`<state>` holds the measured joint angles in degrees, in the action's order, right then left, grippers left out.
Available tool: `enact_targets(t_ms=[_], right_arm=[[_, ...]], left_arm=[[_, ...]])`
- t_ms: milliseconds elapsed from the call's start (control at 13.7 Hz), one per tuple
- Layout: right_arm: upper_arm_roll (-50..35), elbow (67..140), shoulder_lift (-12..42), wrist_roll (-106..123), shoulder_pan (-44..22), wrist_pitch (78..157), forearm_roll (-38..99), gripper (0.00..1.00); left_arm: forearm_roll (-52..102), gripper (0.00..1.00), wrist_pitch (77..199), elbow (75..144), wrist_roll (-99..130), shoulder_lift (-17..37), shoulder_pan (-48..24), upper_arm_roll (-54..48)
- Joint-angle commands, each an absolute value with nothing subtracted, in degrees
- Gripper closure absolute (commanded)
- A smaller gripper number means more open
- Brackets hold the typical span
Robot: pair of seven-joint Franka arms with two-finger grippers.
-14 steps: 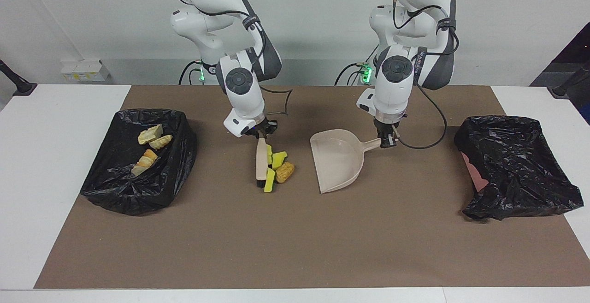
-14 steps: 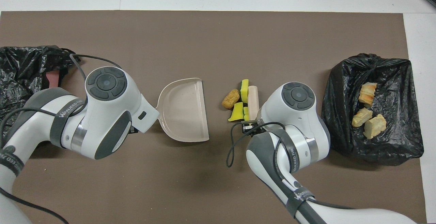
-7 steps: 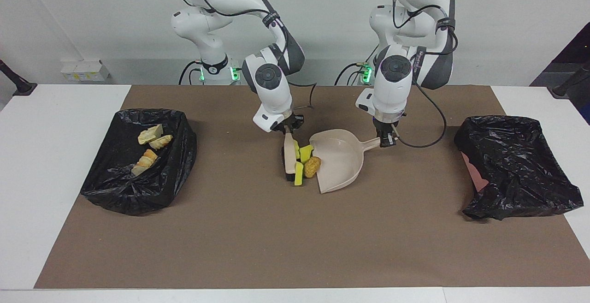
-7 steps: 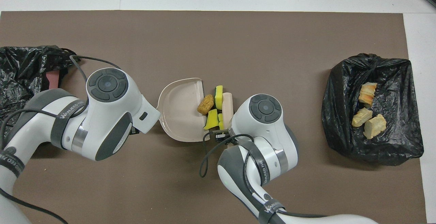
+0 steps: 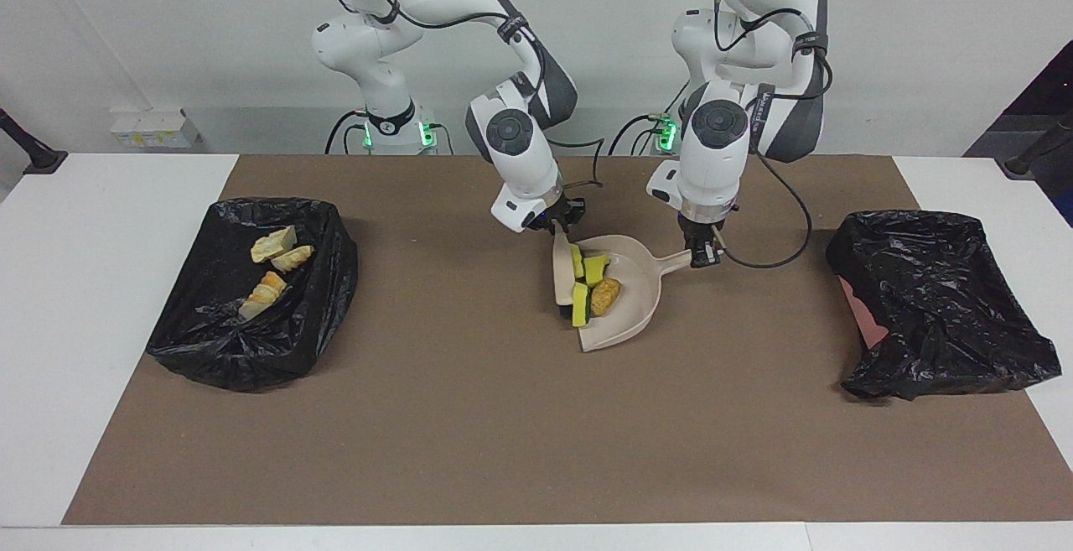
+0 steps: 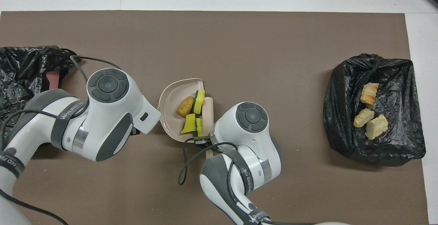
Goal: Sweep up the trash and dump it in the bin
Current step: 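Sweep the yellow sponges and bread chunk into the dustpan with the right gripper's brush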
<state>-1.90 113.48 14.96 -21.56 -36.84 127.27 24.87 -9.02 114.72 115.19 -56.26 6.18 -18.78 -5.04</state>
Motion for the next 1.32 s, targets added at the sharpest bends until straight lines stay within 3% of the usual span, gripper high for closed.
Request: enact_targets(t_ms=[0,805,1244], right_arm=[[-3.16,111.36,15.91,-23.28,-38.23,128.32,27.85,1.00],[-2.55,111.18,13.71,-27.68,-38.50,109.53,9.25,1.00],[-2.72,111.18,11.16,-29.26,-37.44,106.52,7.03,1.00]], left_arm=[[-10.20,1.00,115.93,116.98,-54.40,4.83,-19.60,-4.66],[-10.20,1.00,114.96,117.07,-54.40,4.75,-19.69,-4.66],[-10.20,1.00,118.55,117.07,-58.35,5.01,-18.20,-4.66]])
